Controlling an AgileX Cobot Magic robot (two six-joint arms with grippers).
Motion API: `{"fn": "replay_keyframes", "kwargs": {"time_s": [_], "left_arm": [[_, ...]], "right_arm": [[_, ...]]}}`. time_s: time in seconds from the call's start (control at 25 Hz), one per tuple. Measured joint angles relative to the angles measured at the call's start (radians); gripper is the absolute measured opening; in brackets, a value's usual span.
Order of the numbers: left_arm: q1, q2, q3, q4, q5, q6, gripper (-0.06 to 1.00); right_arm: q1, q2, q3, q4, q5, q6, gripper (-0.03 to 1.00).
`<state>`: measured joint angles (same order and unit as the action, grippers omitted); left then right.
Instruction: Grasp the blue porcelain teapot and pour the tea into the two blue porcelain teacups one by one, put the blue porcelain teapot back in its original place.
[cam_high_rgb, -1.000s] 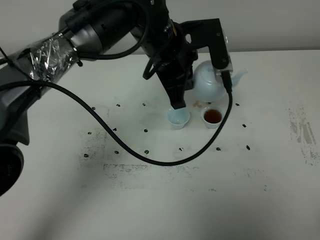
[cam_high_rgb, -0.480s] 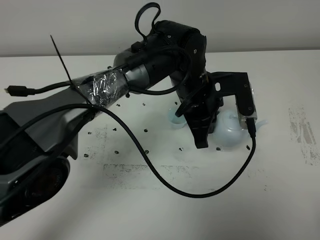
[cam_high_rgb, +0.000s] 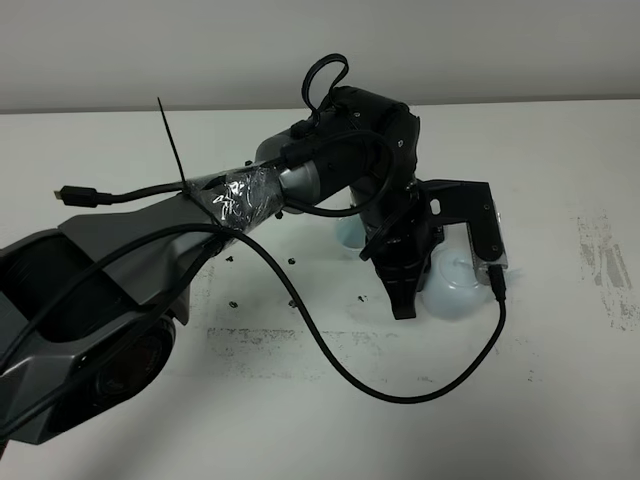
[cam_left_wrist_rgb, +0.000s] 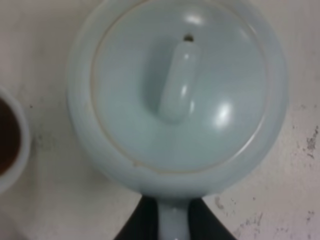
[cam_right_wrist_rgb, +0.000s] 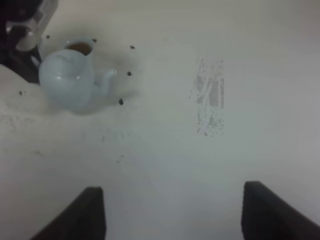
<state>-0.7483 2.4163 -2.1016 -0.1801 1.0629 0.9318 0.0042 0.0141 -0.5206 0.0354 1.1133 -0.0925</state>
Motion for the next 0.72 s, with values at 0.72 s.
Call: {"fn": "replay_keyframes", "kwargs": {"time_s": [0.72], "left_arm": [[0.055, -0.103, -0.002, -0.057, 0.130, -0.009, 0.04]], "right_arm": [[0.000, 0.000, 0.000, 0.000, 0.000, 0.000, 0.56]]}}
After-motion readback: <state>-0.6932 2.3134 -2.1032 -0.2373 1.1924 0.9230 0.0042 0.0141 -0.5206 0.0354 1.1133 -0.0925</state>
